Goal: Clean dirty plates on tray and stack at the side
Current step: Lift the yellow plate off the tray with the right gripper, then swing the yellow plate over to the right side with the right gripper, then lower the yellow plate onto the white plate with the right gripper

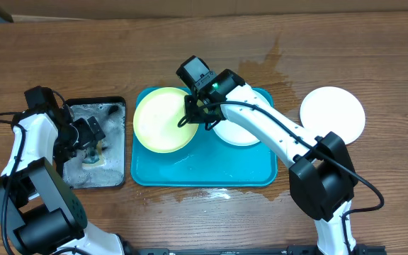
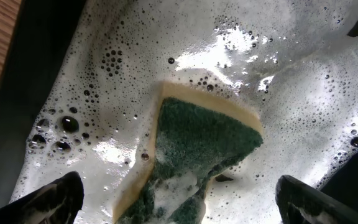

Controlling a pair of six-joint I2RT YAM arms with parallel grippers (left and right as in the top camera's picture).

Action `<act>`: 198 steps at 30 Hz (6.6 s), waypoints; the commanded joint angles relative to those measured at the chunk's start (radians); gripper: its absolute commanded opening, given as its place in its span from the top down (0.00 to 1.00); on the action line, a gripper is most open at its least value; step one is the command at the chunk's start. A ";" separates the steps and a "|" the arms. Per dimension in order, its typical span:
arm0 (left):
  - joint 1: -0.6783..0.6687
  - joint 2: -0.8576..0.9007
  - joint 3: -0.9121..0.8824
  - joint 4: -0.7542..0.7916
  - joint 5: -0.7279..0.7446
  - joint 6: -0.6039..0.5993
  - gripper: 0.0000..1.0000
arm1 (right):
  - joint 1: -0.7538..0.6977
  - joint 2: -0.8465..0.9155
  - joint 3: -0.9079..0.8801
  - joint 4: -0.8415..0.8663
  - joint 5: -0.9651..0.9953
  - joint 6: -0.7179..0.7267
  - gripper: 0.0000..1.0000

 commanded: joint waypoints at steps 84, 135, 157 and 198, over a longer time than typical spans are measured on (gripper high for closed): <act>-0.002 -0.021 0.010 0.001 0.010 0.019 0.00 | 0.292 0.279 0.045 1.297 0.400 -0.927 0.96; -0.002 -0.021 0.010 0.001 0.010 0.019 0.00 | -0.387 0.074 0.316 0.068 0.062 -0.041 0.96; -0.002 -0.021 0.010 0.001 0.010 0.019 0.00 | -1.059 0.047 0.257 -0.540 0.123 -0.056 0.96; -0.002 -0.021 0.010 0.001 0.010 0.019 0.00 | -0.935 0.046 0.301 -0.678 -0.521 -0.631 0.60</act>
